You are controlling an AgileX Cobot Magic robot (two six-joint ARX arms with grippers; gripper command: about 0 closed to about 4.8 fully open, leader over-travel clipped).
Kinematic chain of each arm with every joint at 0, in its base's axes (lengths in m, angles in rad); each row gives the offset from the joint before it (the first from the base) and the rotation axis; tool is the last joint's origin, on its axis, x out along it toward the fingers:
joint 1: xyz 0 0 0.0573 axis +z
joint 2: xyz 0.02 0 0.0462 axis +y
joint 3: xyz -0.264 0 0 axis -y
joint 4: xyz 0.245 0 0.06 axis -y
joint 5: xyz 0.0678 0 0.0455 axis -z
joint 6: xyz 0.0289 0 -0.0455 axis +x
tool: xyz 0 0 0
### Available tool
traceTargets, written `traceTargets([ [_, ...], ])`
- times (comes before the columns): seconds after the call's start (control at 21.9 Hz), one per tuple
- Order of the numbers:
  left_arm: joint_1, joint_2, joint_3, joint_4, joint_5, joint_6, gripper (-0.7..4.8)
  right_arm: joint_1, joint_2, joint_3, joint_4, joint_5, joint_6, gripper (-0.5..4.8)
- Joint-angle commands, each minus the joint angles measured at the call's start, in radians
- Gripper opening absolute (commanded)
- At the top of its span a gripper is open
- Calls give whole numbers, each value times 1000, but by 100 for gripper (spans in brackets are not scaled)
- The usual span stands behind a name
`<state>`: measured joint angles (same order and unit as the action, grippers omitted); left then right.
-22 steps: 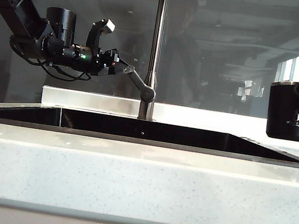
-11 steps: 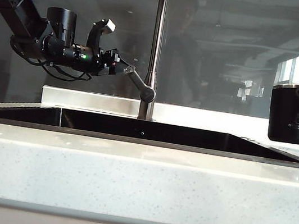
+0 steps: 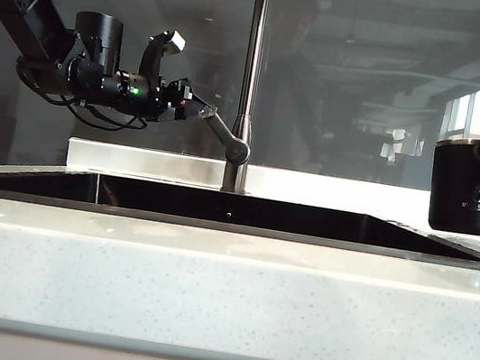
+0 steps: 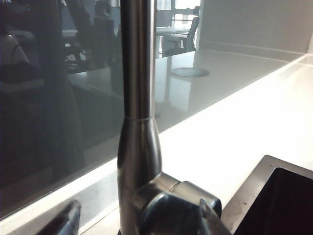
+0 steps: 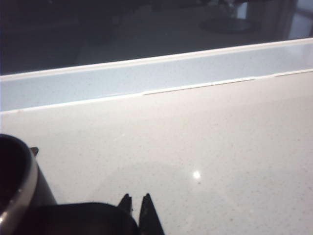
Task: Pick up the mug next to the sink, go to the faucet to get some water, pour the water into the sink, and finally put the mug back to its place.
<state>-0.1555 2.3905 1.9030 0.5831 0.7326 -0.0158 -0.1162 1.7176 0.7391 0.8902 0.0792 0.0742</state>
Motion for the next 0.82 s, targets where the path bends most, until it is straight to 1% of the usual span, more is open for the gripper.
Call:
traceTargets([
  [0.05, -1, -8, 5, 10, 6, 0, 301, 3, -2, 6, 35, -15, 5, 4],
  [0.64, -1, -8, 5, 10, 10, 0, 301, 3, 9, 7, 56, -14, 5, 4],
  [0.68, -1, -8, 5, 10, 10, 0, 301, 3, 9, 7, 56, -14, 5, 7],
  [0.73, -1, -8, 5, 10, 12, 0, 301, 3, 9, 7, 56, -14, 5, 22],
  [0.82, -1, -8, 5, 10, 12, 0, 301, 3, 9, 7, 56, -14, 4, 28],
])
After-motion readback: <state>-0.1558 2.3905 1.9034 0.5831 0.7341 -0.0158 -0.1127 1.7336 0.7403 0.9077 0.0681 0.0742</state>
